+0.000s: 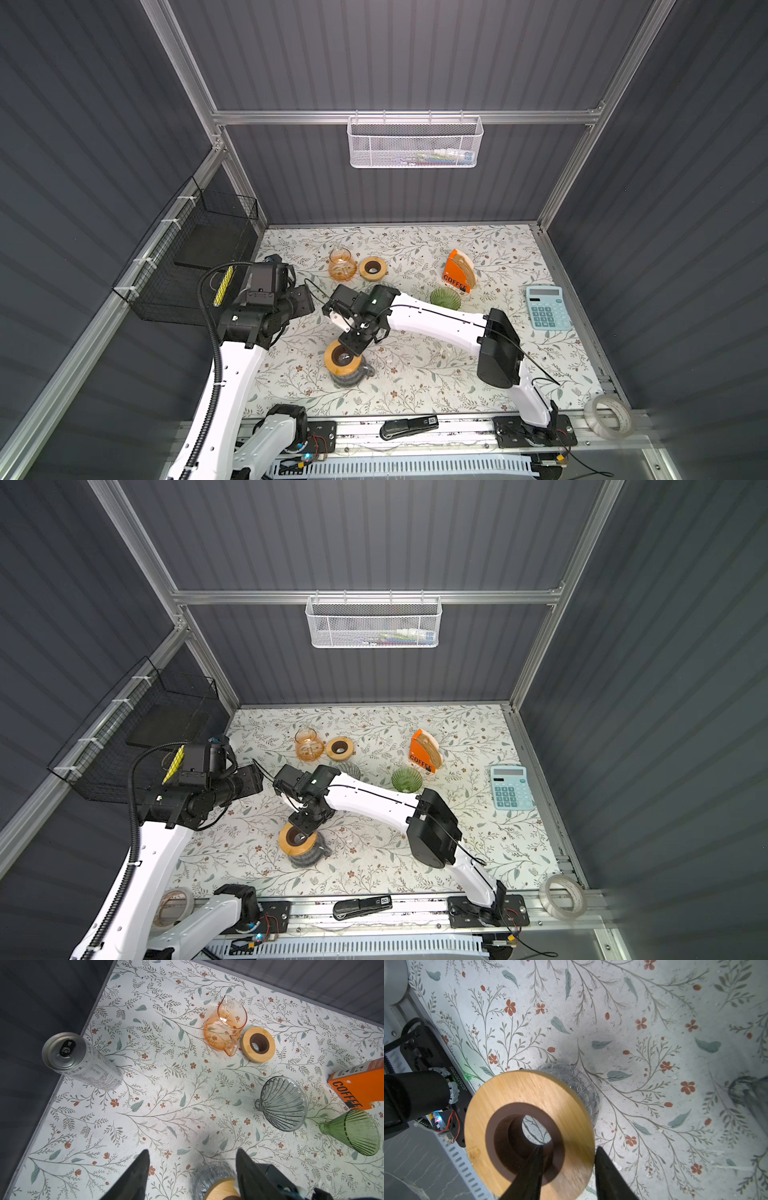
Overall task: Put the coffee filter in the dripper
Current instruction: 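Lower the wooden ring stand onto the clear pitcher's rim, then open the right gripper toward the green dripper while the left arm moves away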
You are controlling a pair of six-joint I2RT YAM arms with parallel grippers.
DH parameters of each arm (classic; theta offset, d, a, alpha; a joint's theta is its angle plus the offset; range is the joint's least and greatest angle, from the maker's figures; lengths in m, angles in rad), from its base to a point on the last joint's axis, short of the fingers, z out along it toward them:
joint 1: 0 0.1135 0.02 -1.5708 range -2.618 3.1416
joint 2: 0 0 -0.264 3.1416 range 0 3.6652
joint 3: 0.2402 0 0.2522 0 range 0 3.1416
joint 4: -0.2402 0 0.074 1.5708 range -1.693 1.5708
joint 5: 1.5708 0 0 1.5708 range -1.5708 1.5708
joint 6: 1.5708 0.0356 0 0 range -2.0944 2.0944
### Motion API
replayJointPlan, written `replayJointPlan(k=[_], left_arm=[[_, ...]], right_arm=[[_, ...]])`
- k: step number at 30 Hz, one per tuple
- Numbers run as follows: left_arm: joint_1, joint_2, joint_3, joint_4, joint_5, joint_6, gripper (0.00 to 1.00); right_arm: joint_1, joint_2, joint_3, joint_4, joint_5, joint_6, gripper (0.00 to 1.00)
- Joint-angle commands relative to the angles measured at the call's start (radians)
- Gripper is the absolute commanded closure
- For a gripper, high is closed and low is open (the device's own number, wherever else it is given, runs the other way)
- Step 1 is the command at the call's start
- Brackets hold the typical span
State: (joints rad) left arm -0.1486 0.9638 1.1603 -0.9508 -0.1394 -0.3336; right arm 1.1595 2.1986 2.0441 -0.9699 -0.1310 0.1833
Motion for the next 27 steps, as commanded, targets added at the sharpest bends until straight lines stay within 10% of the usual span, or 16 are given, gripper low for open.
replayJointPlan(k=[1, 27], left_arm=[[0.006, -0.016, 0.011, -0.025, -0.005, 0.011, 0.34], [0.006, -0.014, 0.020, -0.019, 0.005, 0.001, 0.33]], right_arm=[[0.009, 0.015, 0.025, -0.016, 0.008, 0.011, 0.57], [0.023, -0.054, -0.038, -0.029, 0.071, 0.013, 0.56]])
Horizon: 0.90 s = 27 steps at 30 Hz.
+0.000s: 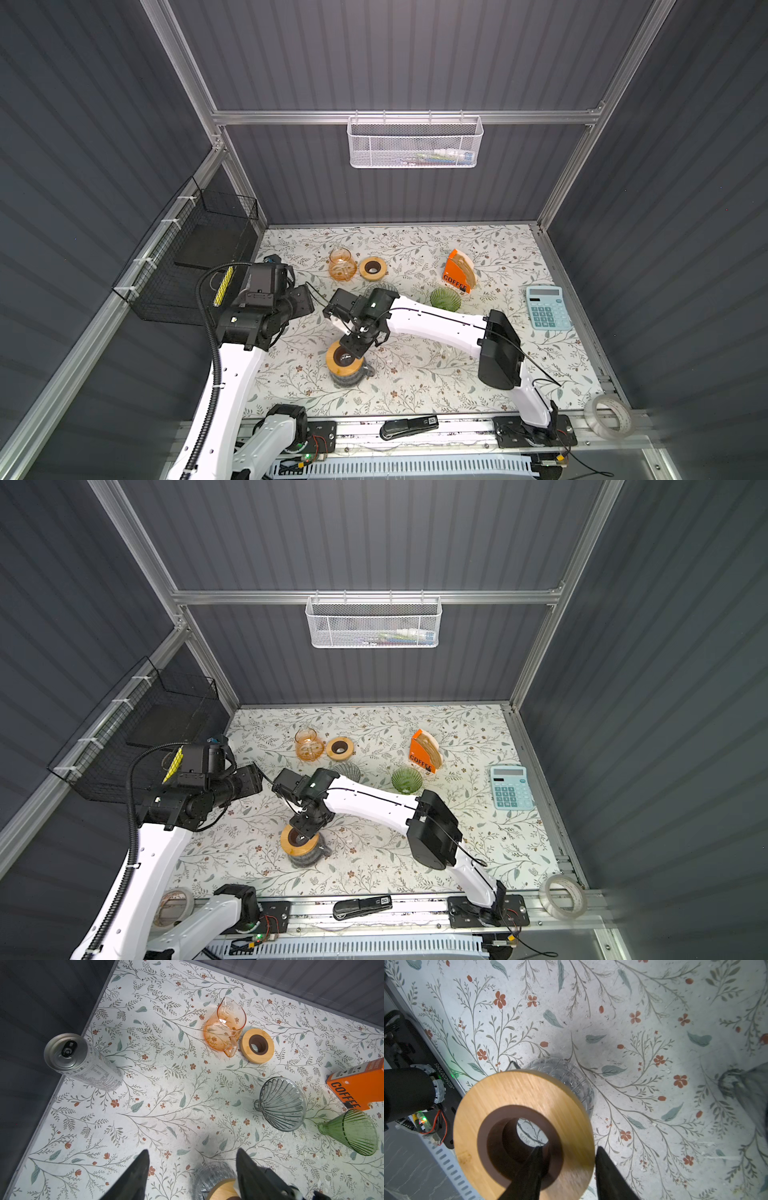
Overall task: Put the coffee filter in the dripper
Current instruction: 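Open the right gripper toward the green dripper while the left arm moves away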
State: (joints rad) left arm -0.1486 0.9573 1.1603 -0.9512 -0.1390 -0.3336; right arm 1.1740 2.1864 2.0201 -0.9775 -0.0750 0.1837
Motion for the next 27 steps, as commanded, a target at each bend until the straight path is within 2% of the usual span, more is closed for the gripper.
replayJointPlan(k=[1, 9, 15, 20, 27], left_arm=[[0.006, -0.008, 0.022, -0.017, 0.007, -0.002, 0.33], [0.006, 0.002, 0.041, -0.020, 0.019, 0.003, 0.33], [0.006, 0.033, 0.035, 0.026, 0.081, 0.023, 0.33], [0.006, 0.071, 0.018, 0.132, 0.175, 0.042, 0.34], [-0.004, 0.190, 0.076, 0.213, 0.286, 0.010, 0.35]], right_arm=[[0.008, -0.046, -0.017, -0.020, 0.014, 0.013, 0.56], [0.008, -0.120, -0.045, 0.039, -0.018, 0.029, 0.54], [-0.002, -0.190, -0.109, 0.127, -0.052, 0.041, 0.53], [-0.059, -0.229, -0.142, 0.168, -0.071, 0.080, 0.54], [-0.172, -0.408, -0.364, 0.265, -0.036, 0.102, 0.54]])
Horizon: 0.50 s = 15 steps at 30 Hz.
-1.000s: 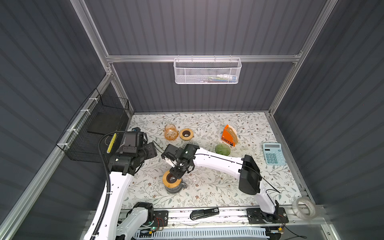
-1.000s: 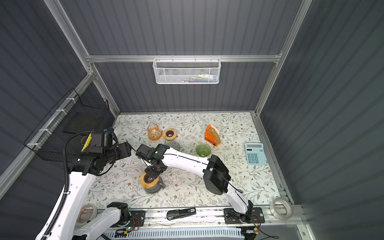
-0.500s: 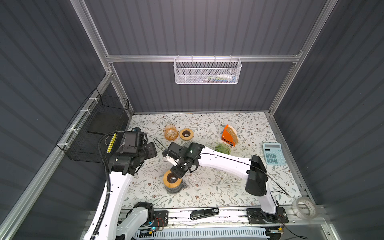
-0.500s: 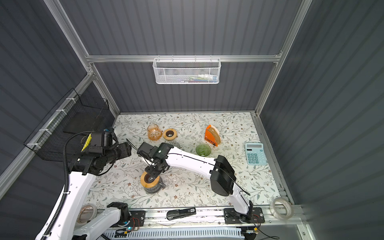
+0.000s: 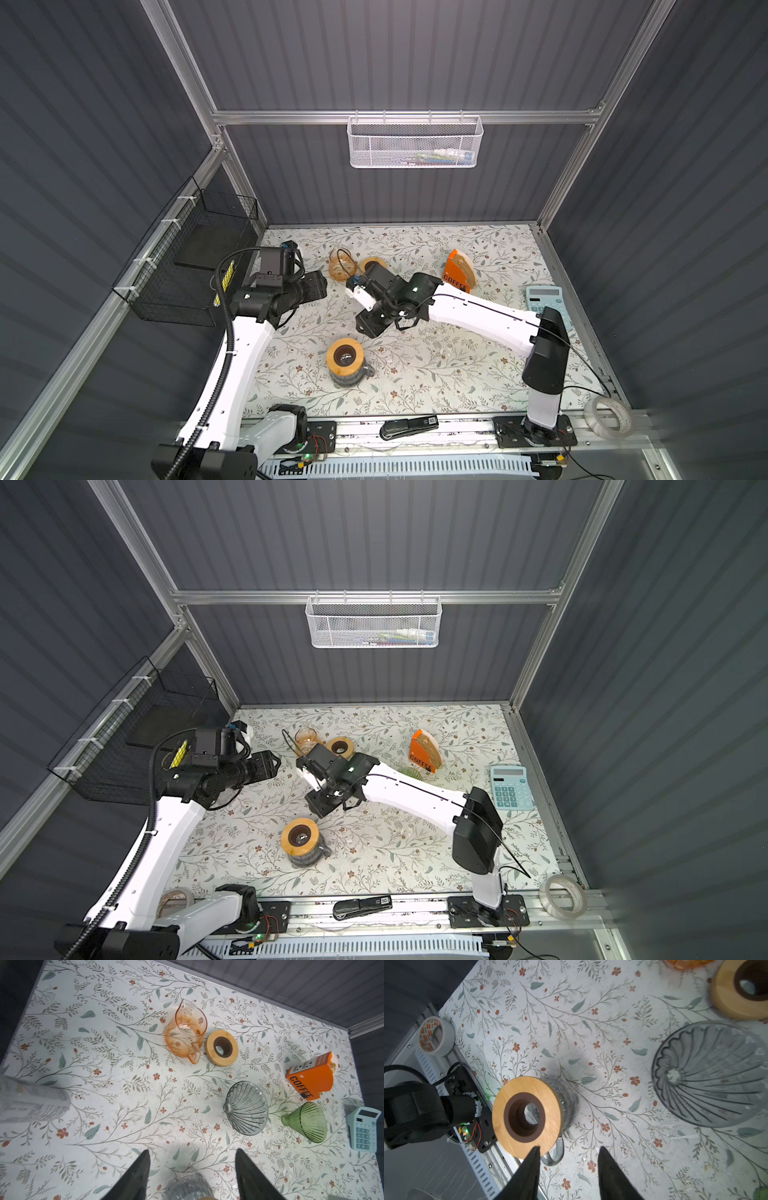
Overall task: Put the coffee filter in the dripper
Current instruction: 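Open the right gripper toward the green dripper while the left arm moves away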
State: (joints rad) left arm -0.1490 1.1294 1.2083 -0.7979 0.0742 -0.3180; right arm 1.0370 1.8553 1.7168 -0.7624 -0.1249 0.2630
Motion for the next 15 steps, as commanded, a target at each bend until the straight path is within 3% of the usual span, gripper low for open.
replayJointPlan(k=[1, 7, 15], left_arm=[[-0.014, 0.027, 0.022, 0.078, 0.076, -0.017, 0.35], [-0.165, 0.120, 0.036, 0.117, 0.026, -0.040, 0.36], [-0.261, 0.237, 0.065, 0.125, 0.018, -0.061, 0.38]], right_arm=[[-0.056, -0.105, -0.099, 0.064, 0.017, 0.030, 0.54], [-0.163, -0.251, -0.291, 0.106, 0.061, 0.062, 0.53], [-0.300, -0.418, -0.517, 0.149, 0.101, 0.128, 0.51]])
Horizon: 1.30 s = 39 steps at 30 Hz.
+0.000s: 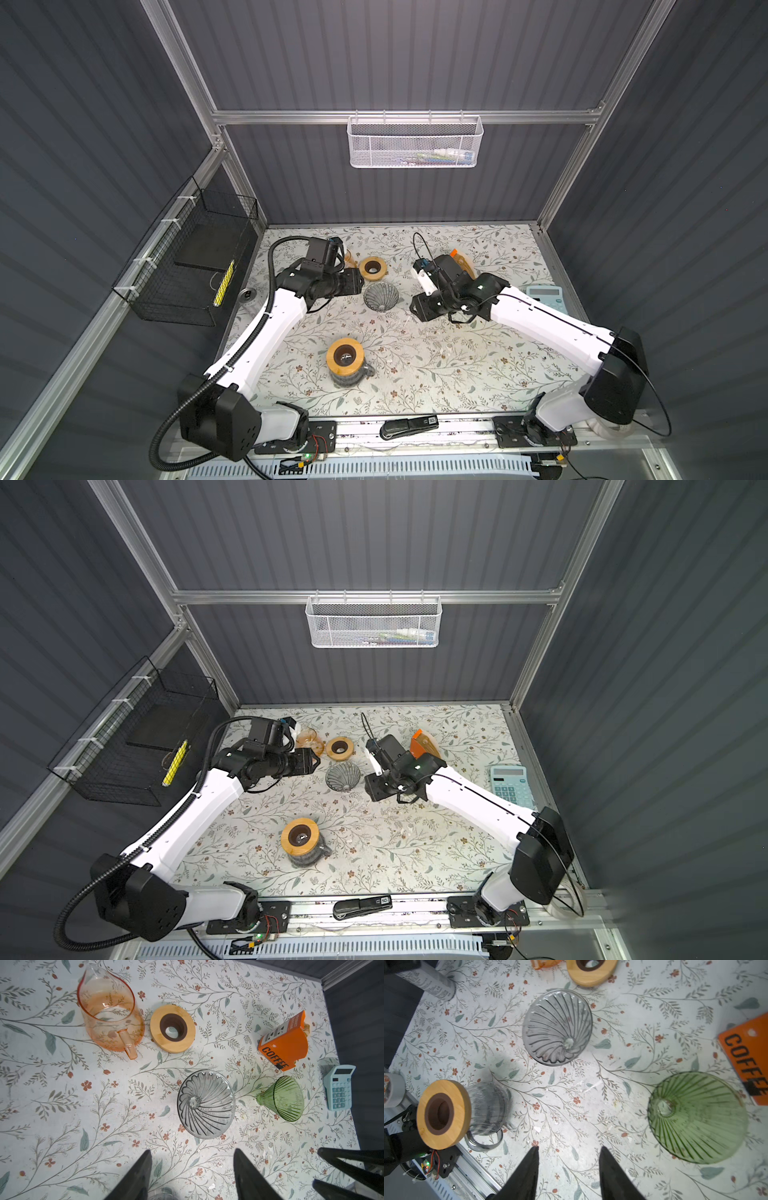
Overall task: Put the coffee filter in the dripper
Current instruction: 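Open the right gripper toward the green dripper while the left arm moves away, then lower the right gripper onto the green dripper's rim and grasp it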
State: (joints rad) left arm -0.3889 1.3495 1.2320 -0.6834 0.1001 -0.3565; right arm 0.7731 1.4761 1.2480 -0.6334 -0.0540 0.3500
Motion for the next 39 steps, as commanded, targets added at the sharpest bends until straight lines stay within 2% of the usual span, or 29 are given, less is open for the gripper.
replayJointPlan(k=[1, 9, 17, 27, 39], left_arm=[[-0.030, 0.028, 0.044, 0.016, -0.004, -0.027, 0.38], [-0.123, 0.113, 0.069, 0.051, -0.039, -0.048, 0.39], [-0.140, 0.147, 0.076, 0.102, -0.022, -0.065, 0.39], [-0.140, 0.154, 0.060, 0.187, -0.017, -0.081, 0.39], [-0.139, 0.129, 0.057, 0.176, -0.050, -0.076, 0.39]], right_arm=[[-0.055, -0.054, -0.070, 0.017, 0.032, 0.047, 0.51], [-0.204, -0.160, -0.199, 0.037, 0.039, 0.085, 0.50], [-0.326, -0.197, -0.273, 0.066, 0.031, 0.118, 0.48], [-0.416, -0.131, -0.309, 0.168, -0.057, 0.148, 0.48], [-0.428, 0.015, -0.284, 0.240, -0.099, 0.151, 0.51]])
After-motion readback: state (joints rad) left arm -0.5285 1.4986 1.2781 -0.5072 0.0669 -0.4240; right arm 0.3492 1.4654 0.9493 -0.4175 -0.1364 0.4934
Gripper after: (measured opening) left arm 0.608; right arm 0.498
